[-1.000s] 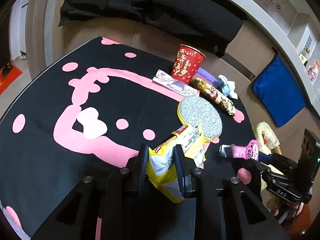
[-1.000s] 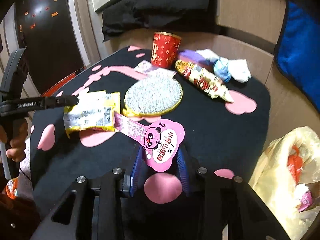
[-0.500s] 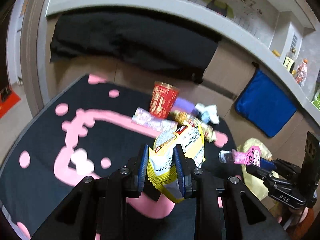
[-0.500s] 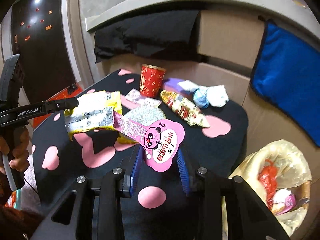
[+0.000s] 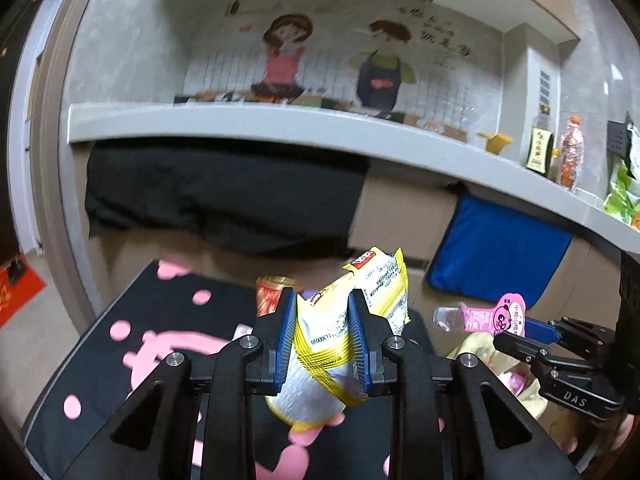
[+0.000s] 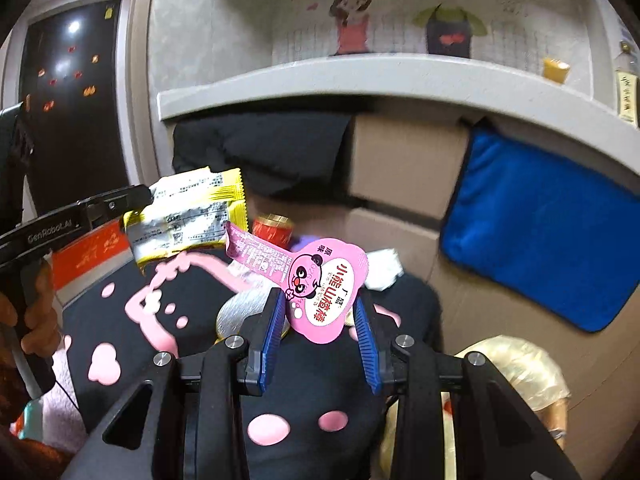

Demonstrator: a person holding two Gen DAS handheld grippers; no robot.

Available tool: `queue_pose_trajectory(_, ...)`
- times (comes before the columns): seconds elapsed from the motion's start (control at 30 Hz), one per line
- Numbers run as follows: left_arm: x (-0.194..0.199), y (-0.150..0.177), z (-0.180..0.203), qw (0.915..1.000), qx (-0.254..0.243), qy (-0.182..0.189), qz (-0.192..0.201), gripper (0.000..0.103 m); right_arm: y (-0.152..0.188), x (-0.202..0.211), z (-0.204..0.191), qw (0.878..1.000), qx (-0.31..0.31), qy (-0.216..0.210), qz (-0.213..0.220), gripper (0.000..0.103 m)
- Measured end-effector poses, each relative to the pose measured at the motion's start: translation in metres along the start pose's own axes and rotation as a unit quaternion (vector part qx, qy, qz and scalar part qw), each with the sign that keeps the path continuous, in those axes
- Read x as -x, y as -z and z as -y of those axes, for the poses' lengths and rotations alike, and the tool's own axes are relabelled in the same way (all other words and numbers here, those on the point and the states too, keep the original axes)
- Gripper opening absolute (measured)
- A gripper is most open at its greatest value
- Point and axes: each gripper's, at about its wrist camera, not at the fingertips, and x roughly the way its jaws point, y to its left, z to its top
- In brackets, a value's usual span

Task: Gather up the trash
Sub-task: 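Carry the yellow wrapper and pink packet over the bin with both tools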

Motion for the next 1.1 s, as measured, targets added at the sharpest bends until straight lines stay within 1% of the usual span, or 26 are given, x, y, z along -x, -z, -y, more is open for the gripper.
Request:
queue_pose_trajectory(0.27, 0.005, -0.024, 0.049, 0.9985, -0.025, 0.031, 0.038, 0.027, -0.016, 0.035, 0.031, 0.998, -0.003, 0.039, 0.041, 0.032)
queue_pose_trajectory(0.43, 0.001, -0.027, 0.081, 0.9971, -0.027, 0.058, 0.042, 0.027, -0.015, 0.054, 0.055, 0.996, -0.015, 0.063, 0.056, 0.032)
queue_pose_trajectory(0.6, -0.010, -0.021, 0.110, 0.9951, -0.033, 0.090, 0.026, 0.027, -0.005, 0.070, 0.082, 0.994, -0.035, 0.089, 0.060, 0.032)
queue_pose_trajectory(0.83, -0.038, -0.005, 0.156, 0.9899, -0.032, 0.138, -0.011, 0.027, 0.013, 0.085, 0.117, 0.989, -0.060, 0.125, 0.055, 0.032)
queue_pose_trajectory(1.1, -0.080, 0.016, 0.195, 0.9830, -0.024, 0.170, -0.065, 0.027, 0.037, 0.097, 0.159, 0.981, -0.098, 0.160, 0.046, 0.032)
